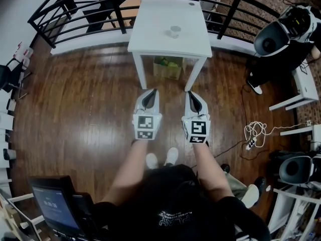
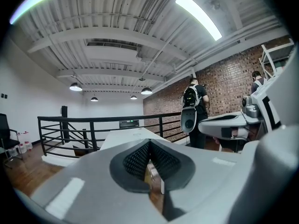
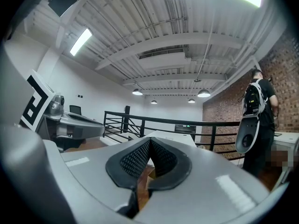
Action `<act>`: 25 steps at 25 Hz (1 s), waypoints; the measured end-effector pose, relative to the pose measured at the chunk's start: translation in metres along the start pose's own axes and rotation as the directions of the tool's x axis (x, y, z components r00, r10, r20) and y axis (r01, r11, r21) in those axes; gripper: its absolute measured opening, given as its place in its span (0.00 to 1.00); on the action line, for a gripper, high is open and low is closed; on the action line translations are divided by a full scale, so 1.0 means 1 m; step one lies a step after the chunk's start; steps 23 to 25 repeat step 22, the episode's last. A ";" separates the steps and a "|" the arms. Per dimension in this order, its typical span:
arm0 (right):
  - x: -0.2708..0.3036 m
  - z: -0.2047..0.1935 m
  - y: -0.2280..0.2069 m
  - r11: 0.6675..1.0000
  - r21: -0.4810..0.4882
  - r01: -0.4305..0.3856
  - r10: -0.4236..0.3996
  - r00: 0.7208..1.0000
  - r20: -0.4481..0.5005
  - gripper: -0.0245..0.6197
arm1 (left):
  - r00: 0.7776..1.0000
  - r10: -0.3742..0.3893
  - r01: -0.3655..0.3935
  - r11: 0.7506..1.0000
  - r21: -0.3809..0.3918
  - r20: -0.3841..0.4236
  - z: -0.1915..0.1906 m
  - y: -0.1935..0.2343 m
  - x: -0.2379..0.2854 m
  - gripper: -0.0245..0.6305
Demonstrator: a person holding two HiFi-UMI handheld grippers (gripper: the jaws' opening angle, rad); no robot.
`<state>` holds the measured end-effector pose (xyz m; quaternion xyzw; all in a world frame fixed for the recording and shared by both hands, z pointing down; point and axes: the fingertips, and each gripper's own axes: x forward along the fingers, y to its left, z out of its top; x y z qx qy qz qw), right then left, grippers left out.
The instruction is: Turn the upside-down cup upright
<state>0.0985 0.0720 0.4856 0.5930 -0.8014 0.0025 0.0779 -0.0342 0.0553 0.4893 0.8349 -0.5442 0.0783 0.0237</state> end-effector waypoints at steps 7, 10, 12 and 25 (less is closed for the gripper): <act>0.005 -0.009 0.003 1.000 -0.008 -0.007 0.007 1.000 -0.005 0.06 | 1.000 -0.004 0.004 1.000 0.005 -0.008 -0.004 -0.002 0.003 0.03; 0.007 -0.009 0.002 1.000 -0.003 -0.010 0.010 1.000 -0.006 0.06 | 1.000 0.003 -0.003 1.000 0.004 0.002 -0.001 0.000 0.005 0.03; 0.008 -0.005 0.002 1.000 0.002 -0.011 0.011 1.000 0.003 0.06 | 1.000 0.007 -0.007 1.000 -0.002 0.007 0.002 0.002 0.006 0.03; 0.020 0.013 0.006 1.000 0.010 -0.013 0.013 0.999 0.033 0.06 | 0.999 0.046 -0.046 0.999 -0.018 0.018 0.009 0.020 0.004 0.03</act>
